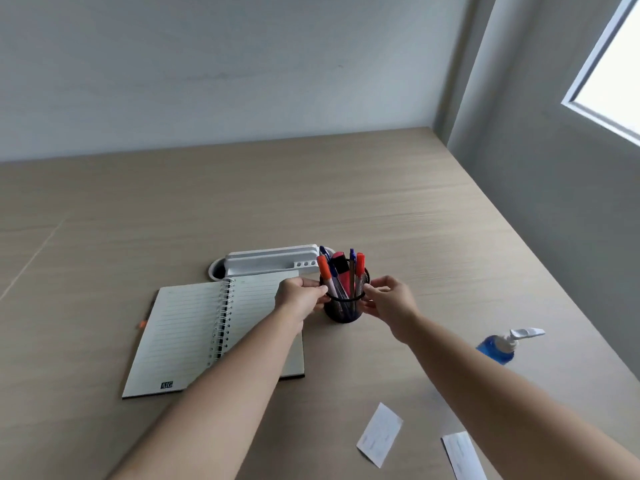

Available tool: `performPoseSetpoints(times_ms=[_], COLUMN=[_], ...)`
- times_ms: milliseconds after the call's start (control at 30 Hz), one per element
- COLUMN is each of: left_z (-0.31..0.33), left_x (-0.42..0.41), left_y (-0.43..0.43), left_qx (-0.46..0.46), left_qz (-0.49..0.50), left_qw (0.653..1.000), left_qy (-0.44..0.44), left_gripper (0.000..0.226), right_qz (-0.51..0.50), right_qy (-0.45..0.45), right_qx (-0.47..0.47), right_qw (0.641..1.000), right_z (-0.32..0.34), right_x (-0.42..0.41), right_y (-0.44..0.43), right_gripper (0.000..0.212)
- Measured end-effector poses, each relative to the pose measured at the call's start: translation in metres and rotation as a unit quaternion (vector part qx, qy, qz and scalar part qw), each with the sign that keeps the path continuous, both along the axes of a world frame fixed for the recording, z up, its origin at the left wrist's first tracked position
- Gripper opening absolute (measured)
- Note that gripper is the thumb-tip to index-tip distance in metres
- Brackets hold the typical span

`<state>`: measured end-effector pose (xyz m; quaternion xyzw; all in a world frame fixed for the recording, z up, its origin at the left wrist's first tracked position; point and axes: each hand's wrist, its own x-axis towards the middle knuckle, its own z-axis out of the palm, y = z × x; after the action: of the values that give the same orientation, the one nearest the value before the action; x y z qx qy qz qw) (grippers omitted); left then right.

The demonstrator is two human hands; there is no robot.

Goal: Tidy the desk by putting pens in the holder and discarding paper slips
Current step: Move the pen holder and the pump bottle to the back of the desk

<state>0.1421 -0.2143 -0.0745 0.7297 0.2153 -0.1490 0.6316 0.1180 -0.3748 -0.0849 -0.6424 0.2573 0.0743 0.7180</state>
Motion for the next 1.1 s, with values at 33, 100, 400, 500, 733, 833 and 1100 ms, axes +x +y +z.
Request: performPoseSetpoints(times_ms=[33, 100, 400, 500, 733, 833, 1100], left_z=[0.001, 0.003, 0.0, 0.003, 0.023, 0.019, 0.022], left_x=[0.008, 0.023, 0.045, 0.039, -0.005, -0.042, -0.11], left_y=[0.002, 0.005, 0.009, 0.008, 0.014, 0.008, -0.067], left_qx=[0.001, -0.001, 0.001, 0.015, 0.135, 0.178, 0.194], left_qz=[0.003, 0.013, 0.048, 0.06, -0.025, -0.083, -0.261], left_qw=[1.0, 1.0, 0.999, 0.998, 0.989, 0.979, 0.942], left_qy=[0.0, -0.004, -0.016, -0.025, -0.058, -0.059, -0.082], left_gripper=[0.014, 0.015, 0.017, 0.016, 0.01, 0.007, 0.01], right_qz=[0.004, 0.009, -0.003, -0.012, 0.011, 0.066, 0.155], right_qy=[0.003, 0.006, 0.014, 0.016, -0.008, 0.005, 0.115], right_qx=[-0.003, -0.003, -0.007, -0.016, -0.007, -0.031, -0.117], right_qw=[1.0, 1.0, 1.0, 1.0, 1.0, 0.997, 0.974], right_z=[0.0, 0.001, -0.004, 0.0, 0.02, 0.025, 0.011], right_x=[0.01, 0.028, 0.055, 0.05, -0.004, -0.05, -0.163], right_y=[0.002, 0.006, 0.008, 0.009, -0.007, -0.025, -0.122], right_gripper=[0.013, 0.014, 0.012, 0.012, 0.012, 0.01, 0.01])
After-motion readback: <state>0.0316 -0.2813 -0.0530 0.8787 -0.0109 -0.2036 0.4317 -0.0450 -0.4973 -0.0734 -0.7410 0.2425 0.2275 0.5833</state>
